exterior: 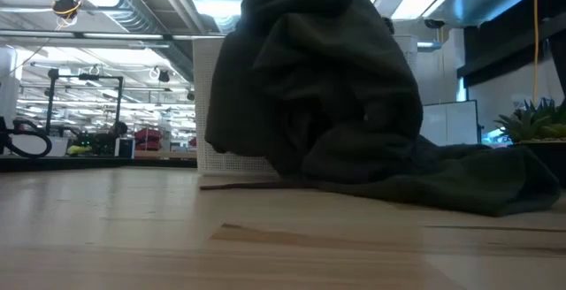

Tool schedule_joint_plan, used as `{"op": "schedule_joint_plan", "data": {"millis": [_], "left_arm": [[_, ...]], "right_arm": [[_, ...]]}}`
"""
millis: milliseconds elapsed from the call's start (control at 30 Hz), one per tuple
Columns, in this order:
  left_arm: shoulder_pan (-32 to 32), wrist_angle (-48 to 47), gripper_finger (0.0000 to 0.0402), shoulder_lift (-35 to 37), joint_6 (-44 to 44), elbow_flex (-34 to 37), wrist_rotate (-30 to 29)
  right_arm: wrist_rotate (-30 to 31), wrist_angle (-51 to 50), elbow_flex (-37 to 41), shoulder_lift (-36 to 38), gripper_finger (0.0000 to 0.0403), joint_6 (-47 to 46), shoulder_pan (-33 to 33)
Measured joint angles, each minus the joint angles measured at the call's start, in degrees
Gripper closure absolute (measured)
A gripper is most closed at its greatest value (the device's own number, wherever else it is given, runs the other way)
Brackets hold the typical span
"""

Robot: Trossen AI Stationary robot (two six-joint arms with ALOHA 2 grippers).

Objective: Sort clothes
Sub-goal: Put the black jacket into the white laundry bin

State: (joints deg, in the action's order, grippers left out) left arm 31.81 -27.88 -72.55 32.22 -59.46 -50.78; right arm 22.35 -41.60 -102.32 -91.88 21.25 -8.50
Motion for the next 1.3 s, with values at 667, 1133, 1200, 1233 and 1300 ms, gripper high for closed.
{"op": "schedule_joint_plan", "data": {"millis": [667,1133,1200,1233,1300], "left_arm": [[0.09,-0.19,0.0229,0.00,1.04,0.00,0.68],[0.05,-0.05,0.0229,0.00,0.51,0.00,0.69],[-0.11,0.09,0.0229,0.00,0.25,0.00,0.70],[-0.13,0.10,0.0229,0.00,0.11,0.00,0.70],[-0.15,0.13,0.0229,0.00,0.13,0.00,0.70]], "right_arm": [[5.29,-24.11,-1.43,7.55,0.0151,-16.82,7.04],[10.40,-12.66,41.14,23.67,0.0139,-43.02,28.90],[10.10,-3.84,48.69,24.30,0.0139,-42.00,28.77],[10.16,0.44,52.13,24.37,0.0139,-41.60,28.71],[10.97,8.76,57.95,23.37,0.0139,-38.95,27.66]]}}
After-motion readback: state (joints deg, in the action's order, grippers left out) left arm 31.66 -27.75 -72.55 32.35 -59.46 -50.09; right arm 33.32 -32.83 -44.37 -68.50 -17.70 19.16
